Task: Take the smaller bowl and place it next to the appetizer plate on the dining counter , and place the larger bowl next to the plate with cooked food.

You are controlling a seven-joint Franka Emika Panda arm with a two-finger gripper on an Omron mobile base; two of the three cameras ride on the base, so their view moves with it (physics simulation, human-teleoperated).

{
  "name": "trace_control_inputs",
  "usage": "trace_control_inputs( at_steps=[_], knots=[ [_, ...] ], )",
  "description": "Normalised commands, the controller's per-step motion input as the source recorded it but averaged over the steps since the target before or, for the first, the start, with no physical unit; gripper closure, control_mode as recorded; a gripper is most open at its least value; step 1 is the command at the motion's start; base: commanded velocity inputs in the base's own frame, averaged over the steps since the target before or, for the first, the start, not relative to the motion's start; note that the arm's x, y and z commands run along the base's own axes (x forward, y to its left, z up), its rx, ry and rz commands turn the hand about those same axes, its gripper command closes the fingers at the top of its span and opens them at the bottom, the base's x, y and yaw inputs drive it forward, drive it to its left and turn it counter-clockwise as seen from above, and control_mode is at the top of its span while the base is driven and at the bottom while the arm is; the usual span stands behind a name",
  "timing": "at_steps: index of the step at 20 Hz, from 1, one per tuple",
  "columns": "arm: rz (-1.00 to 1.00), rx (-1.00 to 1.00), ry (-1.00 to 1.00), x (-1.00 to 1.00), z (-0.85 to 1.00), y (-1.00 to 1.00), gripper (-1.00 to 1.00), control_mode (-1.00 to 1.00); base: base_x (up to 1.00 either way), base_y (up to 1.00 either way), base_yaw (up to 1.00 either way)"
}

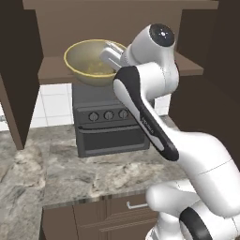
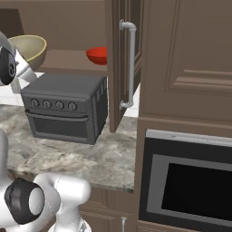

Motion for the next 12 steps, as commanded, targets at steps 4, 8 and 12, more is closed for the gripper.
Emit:
trace_control_inputs(
  at_steps=[4,8,12],
  knots=[
    [0.00,0.00,0.00,-0.85,0.00,-0.26,1.00,-1.00,0.00,0.00,0.00],
    [0.00,0.03,0.00,-0.66,0.00,-0.34,1.00,-1.00,0.00,0.00,0.00],
    [0.00,0.05,0.00,-0.67,0.00,-0.49,1.00,-1.00,0.00,0.00,0.00]
  ],
)
